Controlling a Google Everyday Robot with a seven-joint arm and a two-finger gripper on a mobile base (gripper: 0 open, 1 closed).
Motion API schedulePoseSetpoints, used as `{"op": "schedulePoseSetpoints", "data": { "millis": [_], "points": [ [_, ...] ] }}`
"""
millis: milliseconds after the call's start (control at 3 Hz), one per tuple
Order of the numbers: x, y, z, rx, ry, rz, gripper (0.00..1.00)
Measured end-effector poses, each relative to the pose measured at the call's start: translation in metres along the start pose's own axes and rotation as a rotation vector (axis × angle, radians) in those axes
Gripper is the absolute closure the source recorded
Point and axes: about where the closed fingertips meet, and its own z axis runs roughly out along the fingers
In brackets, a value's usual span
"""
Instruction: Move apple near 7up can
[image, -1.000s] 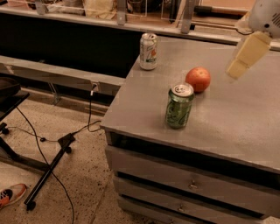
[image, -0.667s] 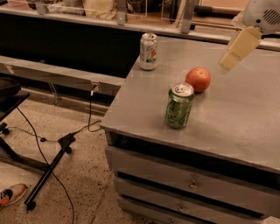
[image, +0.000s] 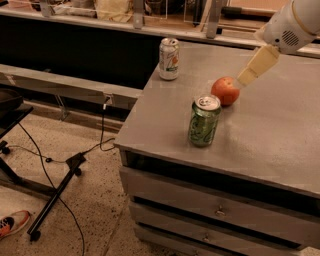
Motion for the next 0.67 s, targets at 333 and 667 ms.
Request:
{"op": "schedulePoseSetpoints", "data": {
  "millis": [333, 667],
  "points": [
    [0.019, -0.002, 0.043, 0.01, 0.008, 0.035, 0.0],
    [0.033, -0.003, 0.063, 0.013, 0.02, 0.067, 0.0]
  ]
}}
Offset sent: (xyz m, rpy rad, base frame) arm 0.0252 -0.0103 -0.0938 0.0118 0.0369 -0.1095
